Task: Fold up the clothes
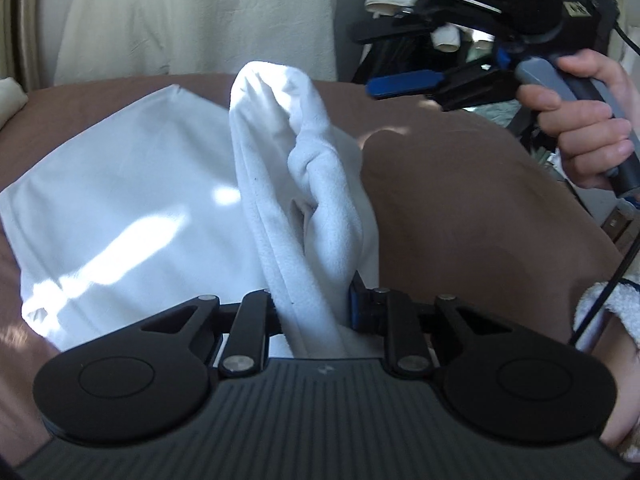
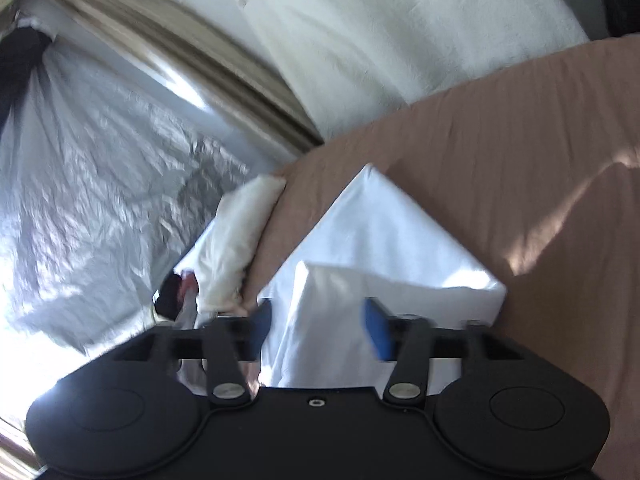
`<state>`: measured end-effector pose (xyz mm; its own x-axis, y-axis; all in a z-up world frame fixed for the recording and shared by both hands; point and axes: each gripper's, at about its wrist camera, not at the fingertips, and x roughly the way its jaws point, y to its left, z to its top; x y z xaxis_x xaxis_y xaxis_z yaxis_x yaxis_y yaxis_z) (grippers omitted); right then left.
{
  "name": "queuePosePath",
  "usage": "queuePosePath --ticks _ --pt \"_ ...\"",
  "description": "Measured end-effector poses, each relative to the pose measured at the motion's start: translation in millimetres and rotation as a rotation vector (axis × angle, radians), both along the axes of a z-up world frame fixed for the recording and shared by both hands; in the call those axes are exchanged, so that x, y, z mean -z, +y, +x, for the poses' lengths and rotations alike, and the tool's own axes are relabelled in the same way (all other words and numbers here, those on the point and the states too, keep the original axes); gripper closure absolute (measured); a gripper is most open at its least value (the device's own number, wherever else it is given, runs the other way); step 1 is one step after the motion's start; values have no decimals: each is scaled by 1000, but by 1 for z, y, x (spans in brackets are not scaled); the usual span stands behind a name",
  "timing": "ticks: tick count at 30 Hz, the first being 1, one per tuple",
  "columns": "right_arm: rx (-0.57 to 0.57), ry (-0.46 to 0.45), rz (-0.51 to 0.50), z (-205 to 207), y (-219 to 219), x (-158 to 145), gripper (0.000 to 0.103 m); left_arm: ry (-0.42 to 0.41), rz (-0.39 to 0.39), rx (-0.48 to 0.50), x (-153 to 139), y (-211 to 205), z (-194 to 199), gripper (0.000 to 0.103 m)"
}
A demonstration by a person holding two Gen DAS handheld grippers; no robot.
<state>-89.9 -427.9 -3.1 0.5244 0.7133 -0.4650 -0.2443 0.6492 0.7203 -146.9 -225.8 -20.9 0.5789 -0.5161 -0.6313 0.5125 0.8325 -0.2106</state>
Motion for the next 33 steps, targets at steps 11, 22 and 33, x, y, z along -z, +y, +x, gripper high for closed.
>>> queuePosePath --ticks 11,22,33 --pt "-75 -155 -243 -2 44 5 23 -169 93 114 -10 -22 -15 86" --pt "8 -410 -189 7 35 -29 95 -273 125 127 -84 12 56 86" --pt "150 -158 -389 128 106 19 80 -152 87 -183 -50 132 190 61"
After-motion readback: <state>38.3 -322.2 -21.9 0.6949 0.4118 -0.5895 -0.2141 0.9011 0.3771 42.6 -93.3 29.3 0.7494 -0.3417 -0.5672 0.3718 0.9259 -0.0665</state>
